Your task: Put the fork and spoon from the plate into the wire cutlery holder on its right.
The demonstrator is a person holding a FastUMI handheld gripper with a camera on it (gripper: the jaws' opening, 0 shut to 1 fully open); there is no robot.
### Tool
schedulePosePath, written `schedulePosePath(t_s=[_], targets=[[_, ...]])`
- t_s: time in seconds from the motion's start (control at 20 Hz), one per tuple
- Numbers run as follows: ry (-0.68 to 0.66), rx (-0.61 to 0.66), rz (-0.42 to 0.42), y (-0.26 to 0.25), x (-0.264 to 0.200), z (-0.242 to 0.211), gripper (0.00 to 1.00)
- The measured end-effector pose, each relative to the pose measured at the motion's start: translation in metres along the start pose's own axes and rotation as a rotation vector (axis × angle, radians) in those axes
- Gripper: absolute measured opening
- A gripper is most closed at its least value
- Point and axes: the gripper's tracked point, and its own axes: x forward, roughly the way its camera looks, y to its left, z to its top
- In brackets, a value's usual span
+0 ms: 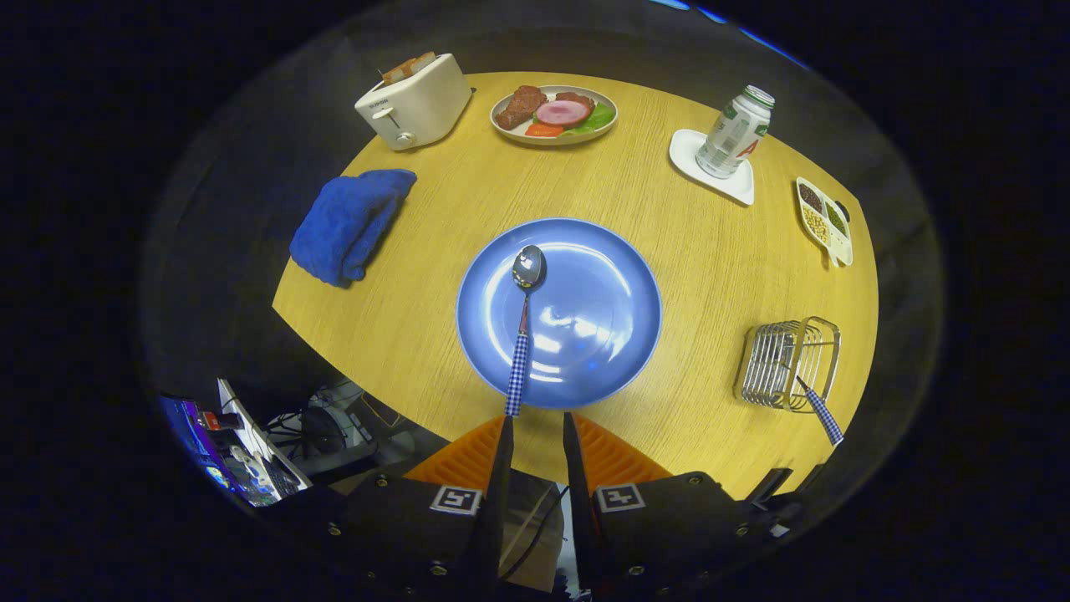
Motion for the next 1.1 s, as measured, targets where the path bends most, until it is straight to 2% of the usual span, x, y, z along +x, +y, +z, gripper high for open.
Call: schedulePosePath(t_s=[0.35,0.6,1.05,1.1], targets=[[0.036,0.096,0.051,0.015,0.039,0.005,0.36],[0.090,0.133,0.058,0.016,0.067,0.008,0.36],[0.135,0.124,0.019,0.012,0.107,0.013,0.36],[0.124,0.122,-0.007,0.005,0.114,0.015,0.36]])
